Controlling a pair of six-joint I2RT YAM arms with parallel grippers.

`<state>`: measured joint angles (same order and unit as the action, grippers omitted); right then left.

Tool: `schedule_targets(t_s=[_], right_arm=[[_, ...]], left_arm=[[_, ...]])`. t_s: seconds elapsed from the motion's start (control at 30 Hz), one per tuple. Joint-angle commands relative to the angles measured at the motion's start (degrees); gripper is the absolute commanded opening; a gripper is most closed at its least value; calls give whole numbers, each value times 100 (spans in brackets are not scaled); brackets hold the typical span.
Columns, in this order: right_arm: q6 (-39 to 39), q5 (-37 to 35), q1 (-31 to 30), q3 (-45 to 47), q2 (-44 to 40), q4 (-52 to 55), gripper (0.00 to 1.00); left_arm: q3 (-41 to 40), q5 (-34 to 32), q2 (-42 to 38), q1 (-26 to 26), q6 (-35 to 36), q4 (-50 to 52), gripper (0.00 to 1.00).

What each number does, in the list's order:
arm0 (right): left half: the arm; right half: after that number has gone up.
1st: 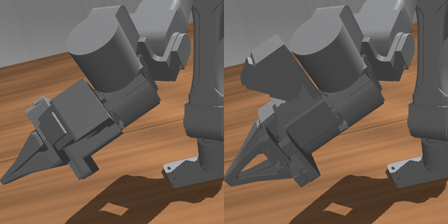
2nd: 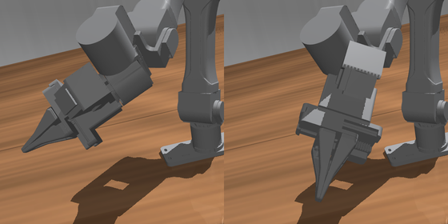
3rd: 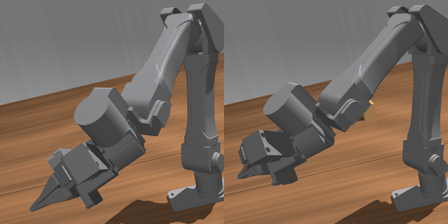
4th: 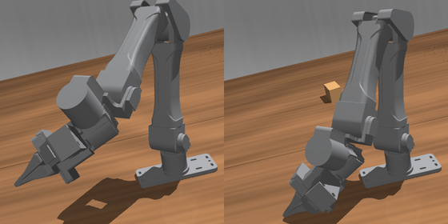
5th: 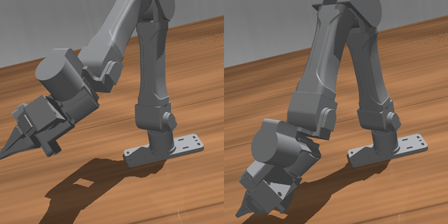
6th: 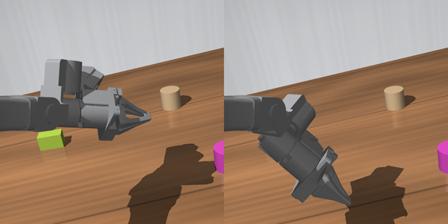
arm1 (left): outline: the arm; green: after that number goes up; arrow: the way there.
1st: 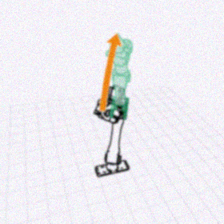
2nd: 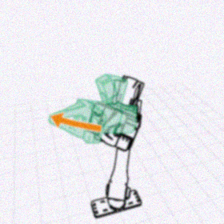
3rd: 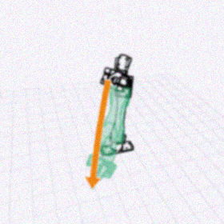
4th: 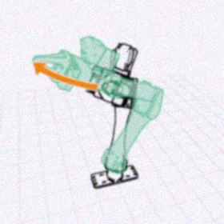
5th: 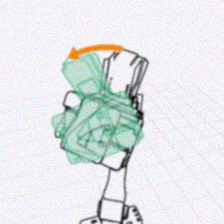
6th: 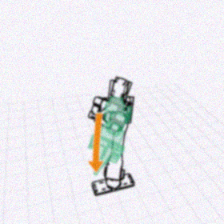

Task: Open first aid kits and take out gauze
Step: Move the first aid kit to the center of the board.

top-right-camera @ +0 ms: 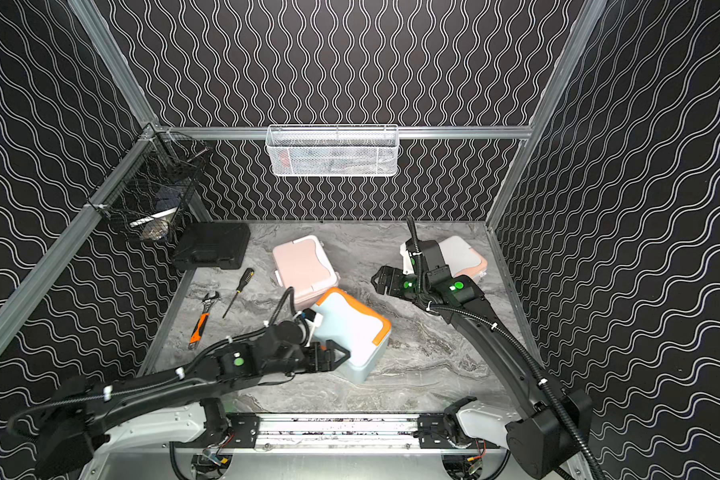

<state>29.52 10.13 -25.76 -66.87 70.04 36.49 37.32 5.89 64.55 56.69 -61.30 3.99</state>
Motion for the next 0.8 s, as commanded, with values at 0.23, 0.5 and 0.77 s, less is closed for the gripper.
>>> schedule_targets(t_s=[0.23,0.5,0.77], right_arm=[[45,-430,1,-291,144,499,90],[19,-118,1,-267,81,406,91],[-113,385,-1265,-222,174,52,91]], left_arm=[[1022,-324,1638,-13,998,-953,99],[638,381,1437,-829,1074,-1007,99],[572,30,-426,-1008,1369,647,99]])
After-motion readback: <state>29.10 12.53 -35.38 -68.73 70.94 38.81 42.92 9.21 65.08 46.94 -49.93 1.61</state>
